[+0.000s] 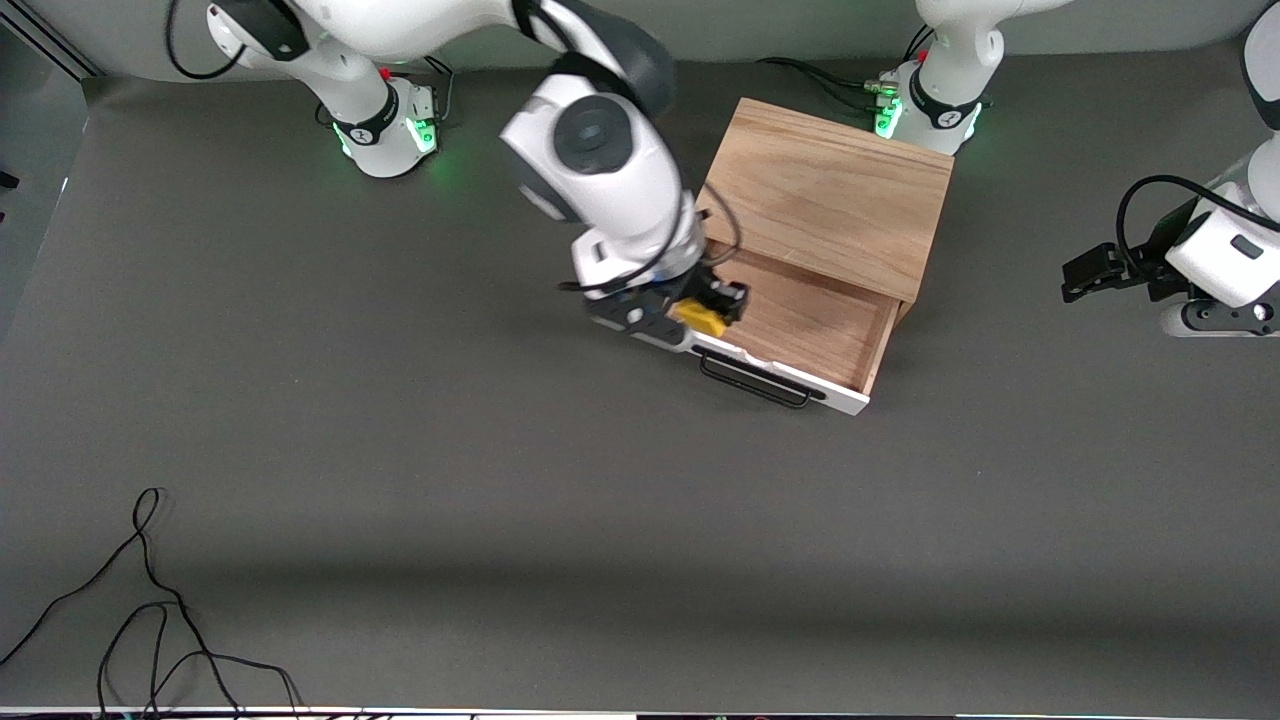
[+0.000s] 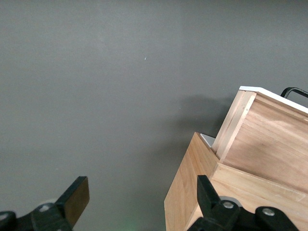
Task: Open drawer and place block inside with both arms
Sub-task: 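Carry the yellow cube with the right gripper over the open drawer, then lower the cube into the drawer and open the right gripper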
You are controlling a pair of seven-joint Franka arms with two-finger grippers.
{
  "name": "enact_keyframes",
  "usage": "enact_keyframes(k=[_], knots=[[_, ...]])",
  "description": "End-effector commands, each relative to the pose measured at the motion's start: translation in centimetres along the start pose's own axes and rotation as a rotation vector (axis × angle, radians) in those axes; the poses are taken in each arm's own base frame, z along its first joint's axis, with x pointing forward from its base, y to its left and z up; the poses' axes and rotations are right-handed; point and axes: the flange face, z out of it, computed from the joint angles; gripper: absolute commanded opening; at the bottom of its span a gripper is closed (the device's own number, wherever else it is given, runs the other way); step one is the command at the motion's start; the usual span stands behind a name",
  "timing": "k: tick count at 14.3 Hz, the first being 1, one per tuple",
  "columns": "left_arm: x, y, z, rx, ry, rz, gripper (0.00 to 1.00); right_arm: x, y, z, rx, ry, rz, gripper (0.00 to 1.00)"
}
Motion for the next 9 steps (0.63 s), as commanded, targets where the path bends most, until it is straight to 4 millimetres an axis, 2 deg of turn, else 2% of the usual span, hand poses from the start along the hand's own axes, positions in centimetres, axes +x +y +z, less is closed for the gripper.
enact_keyframes(k=[1,3,6,8,9], knots=[[0.3,0.4,-0.9,-0.012,0.024,0.025,1.0,-3.5,-1.5,3.2,0.005,0.049,-0.017,0.05],[0.3,0.5,-1.1,-0.011,0.029,0.029,1.0,-4.7,-1.4,5.5,-0.017,0.062,-0.047,0.05],[0.4,0.6,-1.0,-0.006,0.031,0.029,1.0,-4.8,-1.1,8.0,-0.04,0.066,-0.058,0.05],[0.7,1.6,-1.1,-0.003,0.033,0.046,1.0,-4.7,-0.9,10.2,-0.047,0.083,-0.072,0.05],[0.8,1.6,-1.2,-0.003,0.035,0.044,1.0,-5.6,-0.8,11.4,-0.053,0.077,-0.082,0.05]])
